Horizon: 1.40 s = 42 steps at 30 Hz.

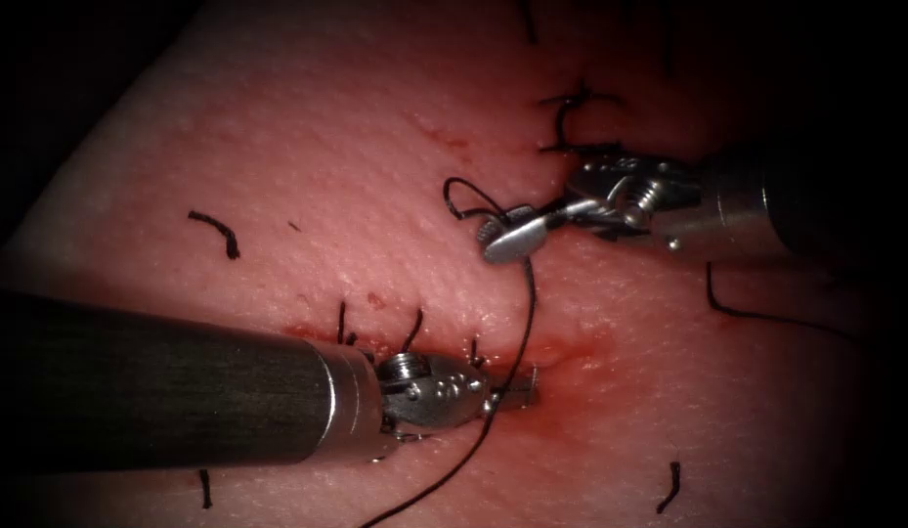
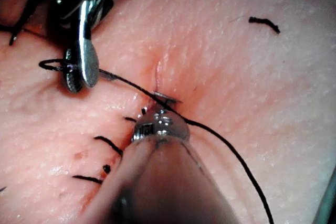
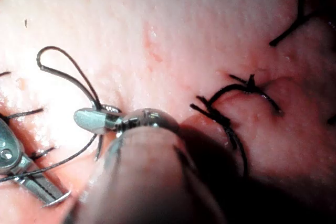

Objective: Wound Closure
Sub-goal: Throw the needle through the top of the cut

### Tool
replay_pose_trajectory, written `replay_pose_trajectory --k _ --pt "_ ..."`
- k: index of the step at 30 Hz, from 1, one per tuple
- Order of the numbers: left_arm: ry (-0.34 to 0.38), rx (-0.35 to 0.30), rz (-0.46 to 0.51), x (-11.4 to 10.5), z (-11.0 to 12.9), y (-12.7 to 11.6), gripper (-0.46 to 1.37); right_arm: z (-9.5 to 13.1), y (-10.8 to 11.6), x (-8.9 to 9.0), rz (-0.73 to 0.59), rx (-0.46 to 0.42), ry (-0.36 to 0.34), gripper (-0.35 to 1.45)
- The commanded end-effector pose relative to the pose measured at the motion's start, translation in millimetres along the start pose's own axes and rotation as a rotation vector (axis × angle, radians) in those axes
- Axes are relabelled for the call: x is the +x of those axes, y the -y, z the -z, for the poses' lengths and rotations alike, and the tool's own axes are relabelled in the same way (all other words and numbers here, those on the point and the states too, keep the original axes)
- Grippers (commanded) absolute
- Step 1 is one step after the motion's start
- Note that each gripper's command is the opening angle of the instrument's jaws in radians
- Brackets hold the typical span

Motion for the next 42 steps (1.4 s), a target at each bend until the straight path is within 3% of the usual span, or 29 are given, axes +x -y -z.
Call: replay_pose_trajectory --k 1,7,16,21,23,24,25,26,27,28,31,36,37,39,42 --pt "0.002 -0.001 -0.004 0.0 0.0 0.0 -0.2 -0.2 -0.1 -0.4 -0.015 0.016 0.005 -0.35" --pt "0.003 -0.002 -0.002 0.3 0.1 0.2 -0.18 -1.8 -0.4 -2.7 -0.039 0.071 0.015 -0.35" --pt "0.003 -0.003 -0.01 0.8 -0.1 0.1 -0.2 -2.7 0.6 -5.4 -0.092 0.034 -0.005 -0.35" --pt "0.003 -0.001 -0.008 1.1 -0.4 0.0 -0.25 -0.6 0.3 -3.3 -0.147 -0.056 -0.156 -0.35" --pt "0.003 0.001 -0.012 1.2 -0.5 -0.2 -0.3 0.2 -0.1 -2.5 -0.079 -0.082 -0.187 -0.35" --pt "0.003 0.002 -0.012 1.2 -0.6 -0.3 -0.31 0.7 -0.4 -1.8 -0.014 -0.106 -0.21 -0.26" --pt "0.003 0.002 -0.012 1.2 -0.6 -0.3 -0.31 0.9 -0.6 -1.4 0.032 -0.121 -0.221 -0.03" --pt "0.004 0.005 -0.011 1.2 -0.6 -0.3 -0.32 1.2 -0.8 -0.8 0.105 -0.144 -0.235 0.26" --pt "0.004 0.006 -0.011 1.2 -0.7 -0.3 -0.32 1.6 -1.1 -0.1 0.186 -0.177 -0.253 0.68" --pt "0.004 0.006 -0.011 1.2 -0.7 -0.3 -0.31 1.8 -1.4 0.5 0.305 -0.213 -0.26 0.85" --pt "0.003 0.005 -0.012 1.2 -0.7 -0.3 -0.31 2.2 -2.0 1.3 0.561 -0.29 -0.256 0.97" --pt "0.003 0.005 -0.012 1.2 -0.6 -0.3 -0.32 3.2 -1.9 2.2 0.768 -0.374 -0.262 1.0" --pt "0.003 0.005 -0.012 1.2 -0.6 -0.3 -0.32 3.3 -1.8 2.3 0.777 -0.38 -0.262 1.0" --pt "0.003 0.005 -0.012 1.2 -0.7 -0.3 -0.32 4.2 -1.1 3.4 0.78 -0.424 -0.284 1.28" --pt "0.003 0.005 -0.012 1.2 -0.7 -0.3 -0.33 4.9 0.1 4.3 0.777 -0.459 -0.302 1.38"
